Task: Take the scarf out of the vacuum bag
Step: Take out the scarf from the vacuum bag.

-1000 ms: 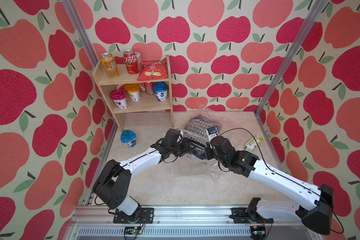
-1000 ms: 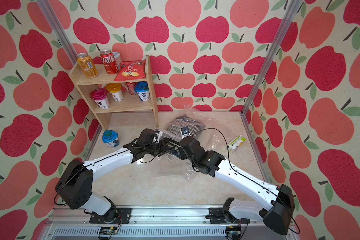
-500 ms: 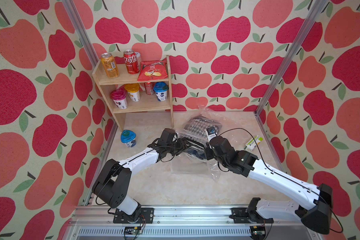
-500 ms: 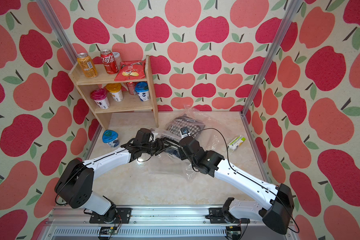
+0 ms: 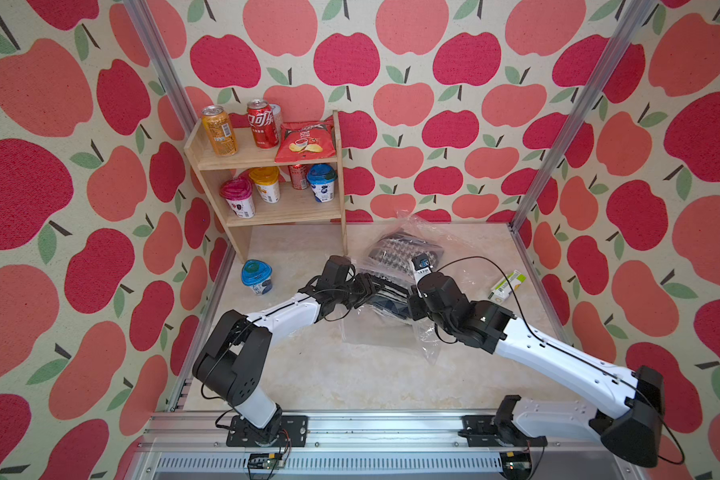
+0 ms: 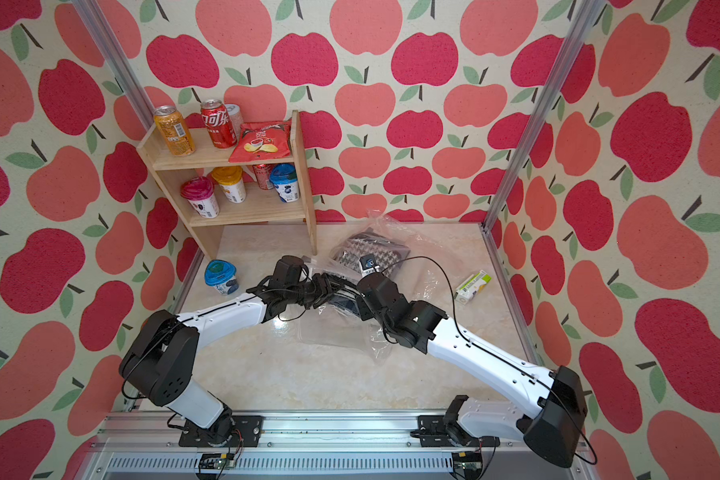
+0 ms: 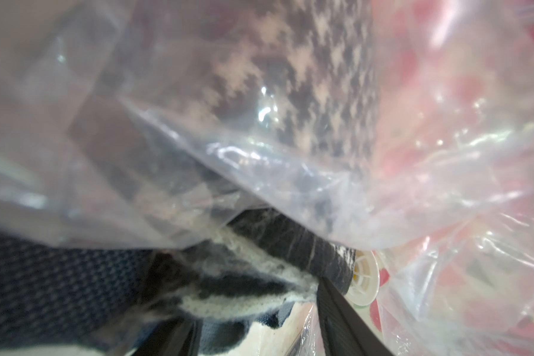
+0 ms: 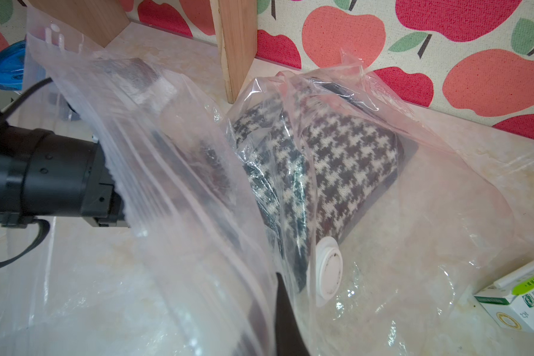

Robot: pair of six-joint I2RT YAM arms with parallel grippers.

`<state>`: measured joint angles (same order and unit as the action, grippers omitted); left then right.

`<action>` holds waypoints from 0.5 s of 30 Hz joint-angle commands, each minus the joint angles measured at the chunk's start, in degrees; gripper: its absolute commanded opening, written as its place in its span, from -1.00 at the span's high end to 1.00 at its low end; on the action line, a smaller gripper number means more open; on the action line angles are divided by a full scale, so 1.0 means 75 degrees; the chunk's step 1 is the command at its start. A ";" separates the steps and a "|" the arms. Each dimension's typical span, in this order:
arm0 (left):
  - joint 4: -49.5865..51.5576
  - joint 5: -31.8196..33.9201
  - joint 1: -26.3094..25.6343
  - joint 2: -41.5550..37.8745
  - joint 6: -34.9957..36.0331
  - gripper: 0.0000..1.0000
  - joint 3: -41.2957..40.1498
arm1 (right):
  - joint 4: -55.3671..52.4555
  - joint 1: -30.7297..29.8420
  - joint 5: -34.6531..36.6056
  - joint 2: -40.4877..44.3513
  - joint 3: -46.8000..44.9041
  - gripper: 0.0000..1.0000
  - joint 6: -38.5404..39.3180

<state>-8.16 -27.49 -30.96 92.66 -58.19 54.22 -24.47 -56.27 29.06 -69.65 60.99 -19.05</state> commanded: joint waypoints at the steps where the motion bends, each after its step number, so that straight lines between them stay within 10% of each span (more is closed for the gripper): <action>1: -0.0524 0.0123 0.0132 0.0209 -0.0149 -0.24 0.0249 | -0.0007 -0.0056 0.0007 -0.0053 0.0234 1.00 0.0035; 15: -0.1224 0.0108 0.0132 0.0648 -0.0356 -0.48 0.0605 | 0.0028 -0.0055 -0.0048 -0.0126 0.0289 1.00 0.0099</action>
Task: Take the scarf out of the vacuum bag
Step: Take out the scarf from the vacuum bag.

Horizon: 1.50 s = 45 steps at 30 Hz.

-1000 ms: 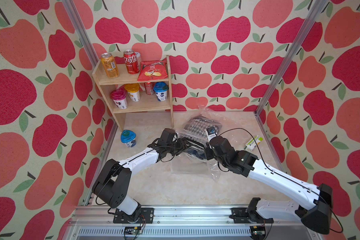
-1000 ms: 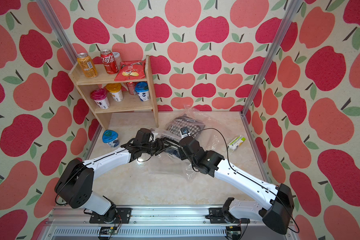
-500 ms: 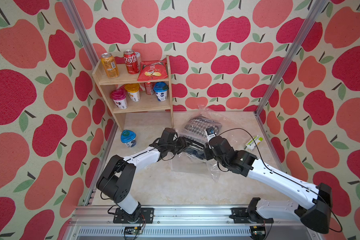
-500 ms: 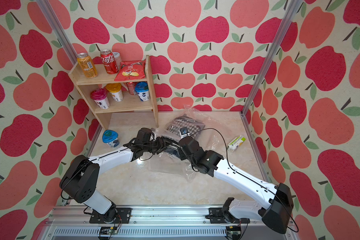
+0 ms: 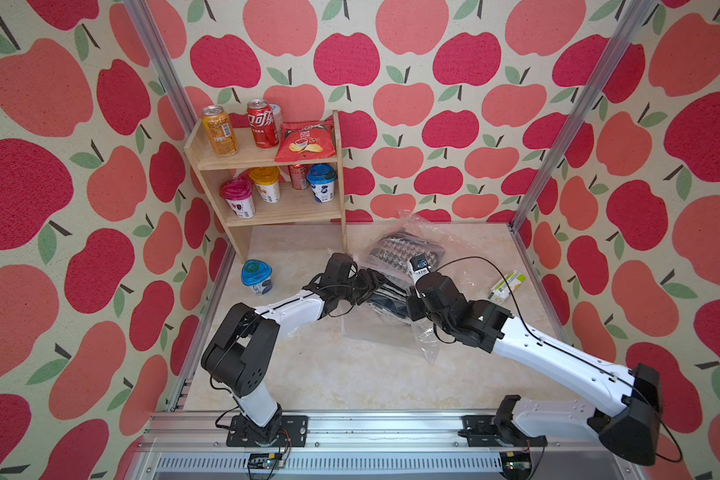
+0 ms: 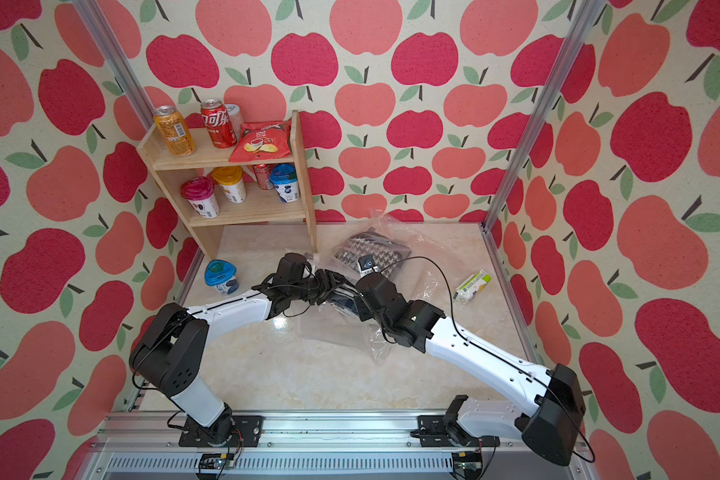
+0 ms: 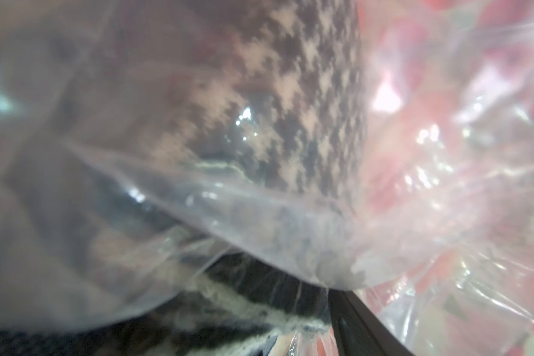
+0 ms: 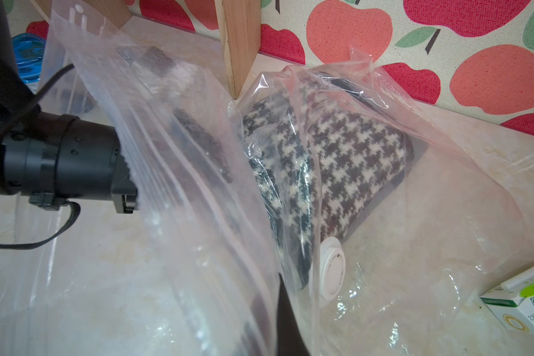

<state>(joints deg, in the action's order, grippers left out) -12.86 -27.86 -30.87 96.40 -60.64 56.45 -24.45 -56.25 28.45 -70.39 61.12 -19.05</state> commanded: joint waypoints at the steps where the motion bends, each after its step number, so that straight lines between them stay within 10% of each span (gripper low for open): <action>1: -0.0574 0.0163 0.0129 0.0177 -0.0018 -0.49 0.0367 | 0.0025 -0.0059 0.0039 -0.0045 0.0282 1.00 0.0095; 19: 0.0729 -0.0910 0.0480 0.2249 0.0460 -0.25 0.2999 | 0.0207 -0.0016 0.0357 -0.0520 0.0650 1.00 0.0105; 29: 0.1175 -0.1151 0.0519 0.2409 0.0743 0.63 0.3680 | 0.0235 0.0463 0.0342 -0.1160 0.1121 1.00 -0.0431; 45: 0.2045 -0.0767 0.0426 0.1472 0.1562 0.94 0.4008 | 0.0375 0.0912 -0.0014 -0.1329 0.1243 1.00 -0.0617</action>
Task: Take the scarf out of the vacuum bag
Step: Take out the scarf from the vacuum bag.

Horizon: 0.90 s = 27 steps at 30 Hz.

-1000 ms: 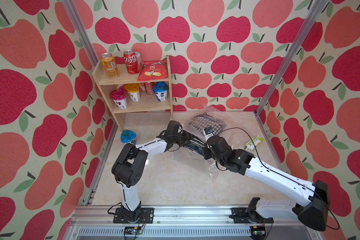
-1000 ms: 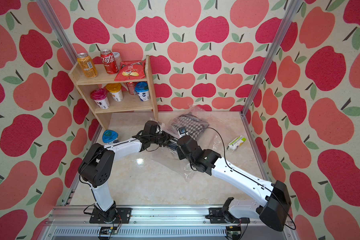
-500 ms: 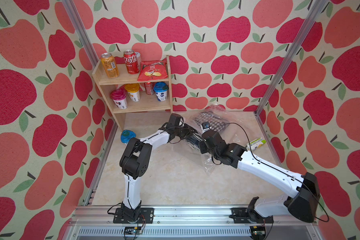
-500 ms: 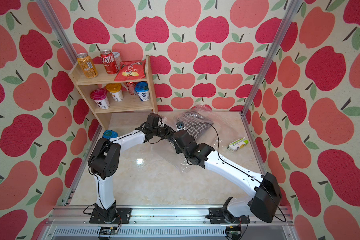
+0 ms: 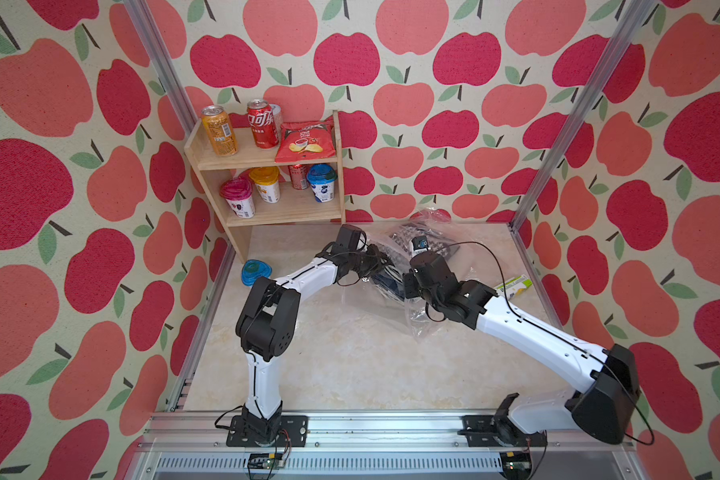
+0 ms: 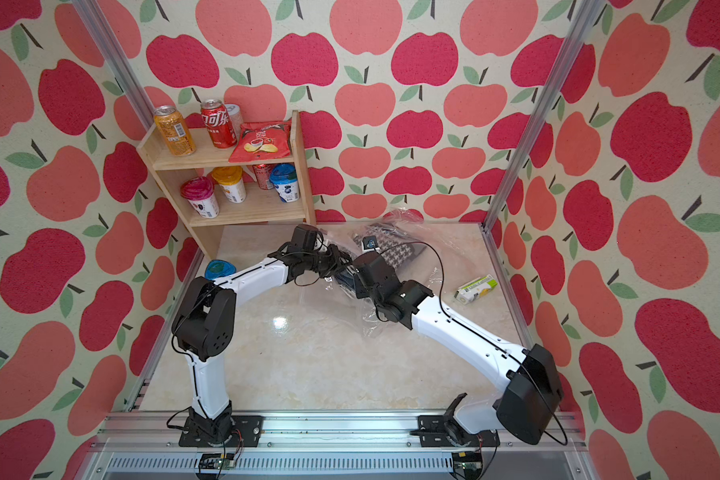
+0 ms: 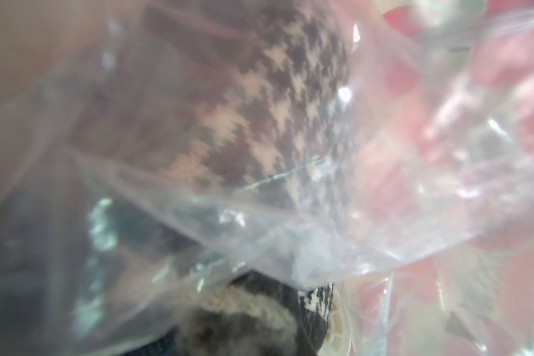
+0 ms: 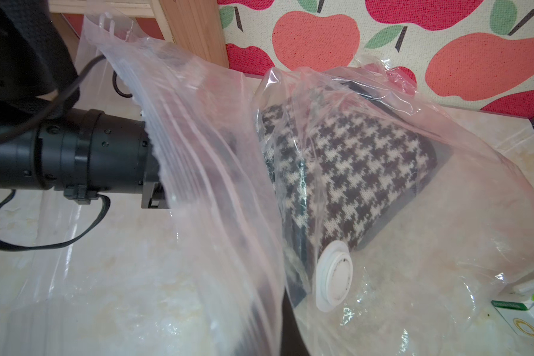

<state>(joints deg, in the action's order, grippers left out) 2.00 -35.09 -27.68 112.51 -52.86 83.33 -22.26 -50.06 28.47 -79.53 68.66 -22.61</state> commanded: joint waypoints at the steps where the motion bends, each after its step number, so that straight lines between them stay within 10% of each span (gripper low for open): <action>1: 0.0101 0.0233 0.0004 -0.0767 0.0554 0.92 0.0408 | 0.0094 0.0098 -0.0035 -0.0128 0.0235 1.00 -0.0141; 13: 0.0452 0.0212 -0.0001 -0.1195 0.0735 0.62 0.0327 | 0.0178 0.0195 -0.0131 -0.0260 0.0326 1.00 -0.0177; 21: 0.0355 0.0082 -0.0031 -0.1040 0.0697 -0.09 0.0310 | 0.0120 0.0218 -0.0094 -0.0110 0.0282 1.00 -0.0166; 27: 0.0412 0.0184 -0.0021 -0.1056 0.0755 -0.09 0.0245 | 0.0097 0.0274 -0.0092 -0.0036 0.0255 1.00 -0.0146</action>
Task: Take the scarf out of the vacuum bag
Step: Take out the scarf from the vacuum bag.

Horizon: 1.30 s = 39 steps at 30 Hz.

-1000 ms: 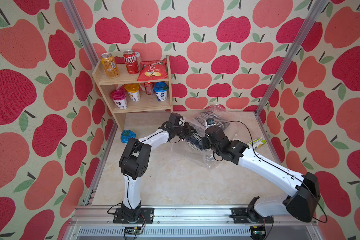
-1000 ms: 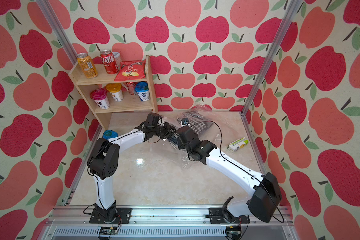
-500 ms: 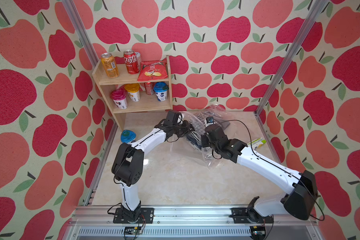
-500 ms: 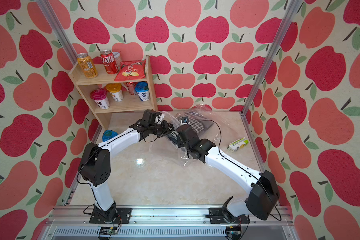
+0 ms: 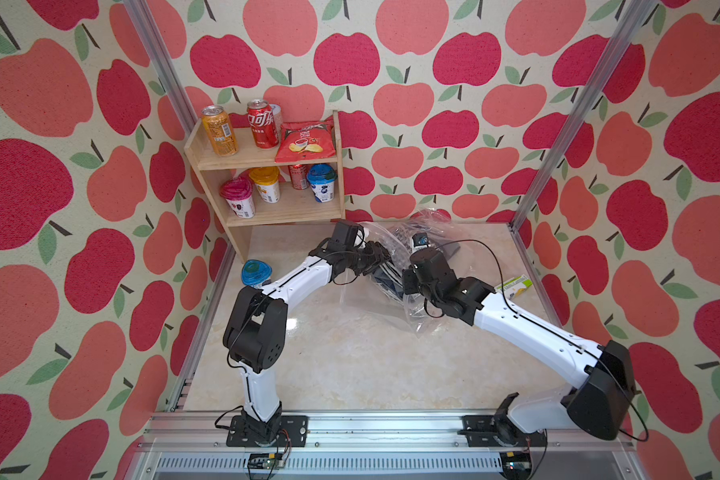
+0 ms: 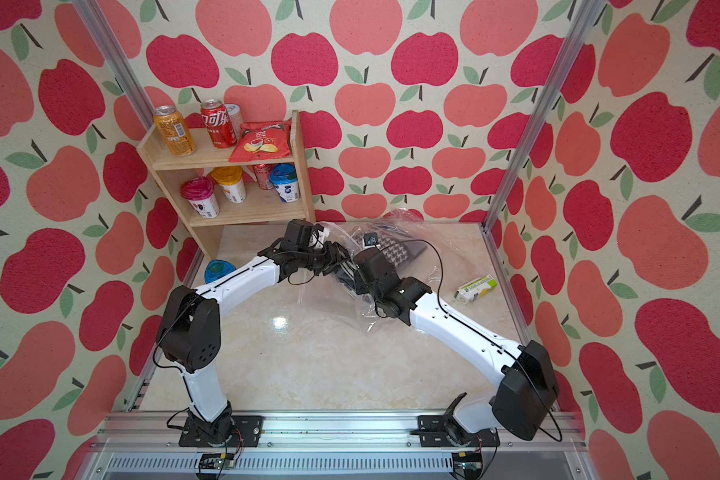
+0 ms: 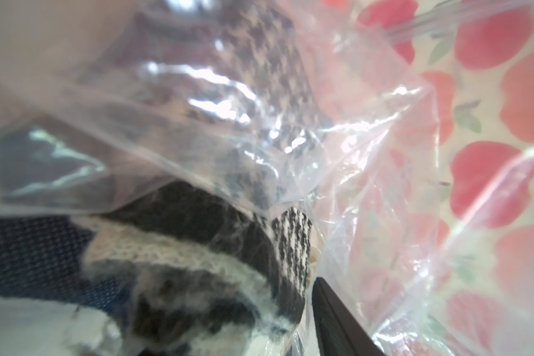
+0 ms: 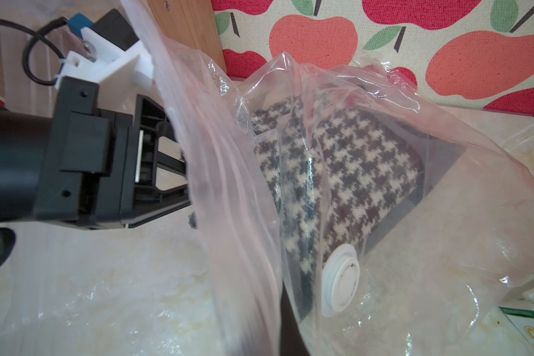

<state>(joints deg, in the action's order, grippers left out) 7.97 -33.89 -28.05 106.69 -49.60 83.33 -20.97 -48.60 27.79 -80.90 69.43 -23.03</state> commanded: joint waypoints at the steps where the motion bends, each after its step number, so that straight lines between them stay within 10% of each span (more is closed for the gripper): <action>1: -0.0377 0.0031 0.0026 -0.0271 0.0321 -0.09 0.0251 | -0.0075 0.0081 0.0005 0.0159 0.0153 1.00 -0.0094; 8: -0.0341 0.0120 -0.0019 -0.0143 0.0333 0.11 0.0199 | 0.0052 0.0093 0.0097 0.0339 0.0237 1.00 0.0017; 18: -0.0220 0.0031 -0.0033 0.0102 0.0343 0.97 0.0809 | 0.0066 0.0117 0.0320 0.0485 0.0317 1.00 0.0158; 39: -0.0359 0.0133 -0.0185 -0.1449 0.0460 1.00 -0.0360 | 0.0065 0.0573 0.0239 0.0607 0.0364 1.00 0.0076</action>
<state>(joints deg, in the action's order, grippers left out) 10.50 -33.91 -29.63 101.51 -48.49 82.08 -20.97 -45.04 28.60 -77.84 70.30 -22.37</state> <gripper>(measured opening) 0.087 0.048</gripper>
